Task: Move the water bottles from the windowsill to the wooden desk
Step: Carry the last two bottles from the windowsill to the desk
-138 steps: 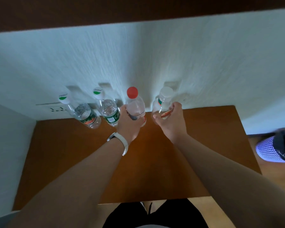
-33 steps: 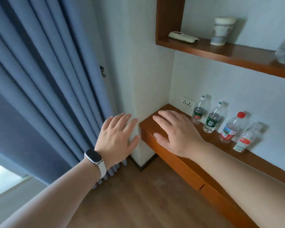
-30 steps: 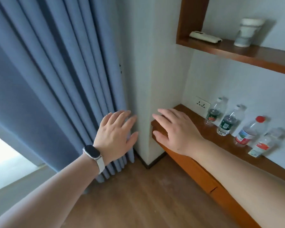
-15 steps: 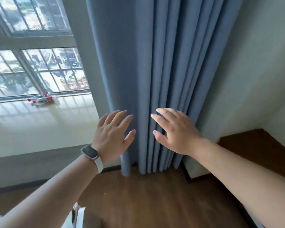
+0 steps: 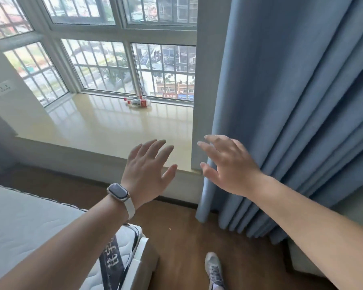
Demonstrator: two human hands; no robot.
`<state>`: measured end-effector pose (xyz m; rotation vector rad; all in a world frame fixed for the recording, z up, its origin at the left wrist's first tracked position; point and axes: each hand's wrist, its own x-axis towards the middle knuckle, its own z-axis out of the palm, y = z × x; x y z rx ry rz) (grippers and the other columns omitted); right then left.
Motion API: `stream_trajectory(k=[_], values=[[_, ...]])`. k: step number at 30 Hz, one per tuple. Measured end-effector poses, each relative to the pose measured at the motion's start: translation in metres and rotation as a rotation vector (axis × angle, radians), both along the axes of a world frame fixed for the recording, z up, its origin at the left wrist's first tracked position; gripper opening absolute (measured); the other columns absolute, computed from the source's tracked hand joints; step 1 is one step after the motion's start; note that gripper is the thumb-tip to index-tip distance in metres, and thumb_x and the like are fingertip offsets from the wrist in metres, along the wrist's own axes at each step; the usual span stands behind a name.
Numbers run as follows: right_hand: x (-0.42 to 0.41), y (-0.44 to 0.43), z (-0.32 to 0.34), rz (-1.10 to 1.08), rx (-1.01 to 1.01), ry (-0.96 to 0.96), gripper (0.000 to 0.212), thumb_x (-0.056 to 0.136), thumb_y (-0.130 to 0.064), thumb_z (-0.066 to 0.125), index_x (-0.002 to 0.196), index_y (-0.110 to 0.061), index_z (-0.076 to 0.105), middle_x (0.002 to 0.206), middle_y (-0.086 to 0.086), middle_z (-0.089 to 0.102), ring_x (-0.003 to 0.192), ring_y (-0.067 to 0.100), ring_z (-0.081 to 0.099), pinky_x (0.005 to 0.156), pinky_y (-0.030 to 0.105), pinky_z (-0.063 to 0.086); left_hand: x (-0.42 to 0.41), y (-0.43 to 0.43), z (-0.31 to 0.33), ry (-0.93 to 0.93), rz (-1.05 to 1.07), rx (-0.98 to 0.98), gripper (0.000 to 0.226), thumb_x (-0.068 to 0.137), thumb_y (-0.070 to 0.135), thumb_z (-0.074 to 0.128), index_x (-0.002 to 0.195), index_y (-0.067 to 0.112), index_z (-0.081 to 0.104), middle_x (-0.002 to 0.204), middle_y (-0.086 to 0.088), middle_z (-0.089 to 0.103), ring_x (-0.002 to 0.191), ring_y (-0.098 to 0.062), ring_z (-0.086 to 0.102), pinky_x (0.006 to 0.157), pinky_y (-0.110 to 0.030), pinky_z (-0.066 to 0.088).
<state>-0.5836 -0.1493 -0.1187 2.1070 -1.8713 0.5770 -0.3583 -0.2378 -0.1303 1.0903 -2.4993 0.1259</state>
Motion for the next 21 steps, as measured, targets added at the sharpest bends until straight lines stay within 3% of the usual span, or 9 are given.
stream_trajectory(k=[15, 21], values=[[-0.075, -0.174, -0.009, 0.27, 0.063, -0.105, 0.052, 0.089, -0.044, 0.044, 0.13, -0.016, 0.056, 0.136, 0.01, 0.055, 0.124, 0.028, 0.044, 0.096, 0.05, 0.043, -0.069, -0.112, -0.006, -0.064, 0.262, 0.048, 0.053, 0.093, 0.052, 0.042, 0.135, 0.021, 0.056, 0.142, -0.004, 0.055, 0.133, -0.026, 0.044, 0.112, -0.041, 0.022], [-0.07, -0.228, -0.006, 0.402, 0.097, -0.137, 0.054, 0.089, -0.044, 0.044, 0.132, -0.014, 0.056, 0.136, 0.012, 0.055, 0.124, 0.034, 0.049, 0.097, 0.049, 0.043, -0.055, -0.137, 0.001, -0.062, 0.405, 0.037, 0.052, 0.092, 0.051, 0.044, 0.134, 0.022, 0.056, 0.141, -0.005, 0.055, 0.133, -0.028, 0.045, 0.111, -0.046, 0.023]])
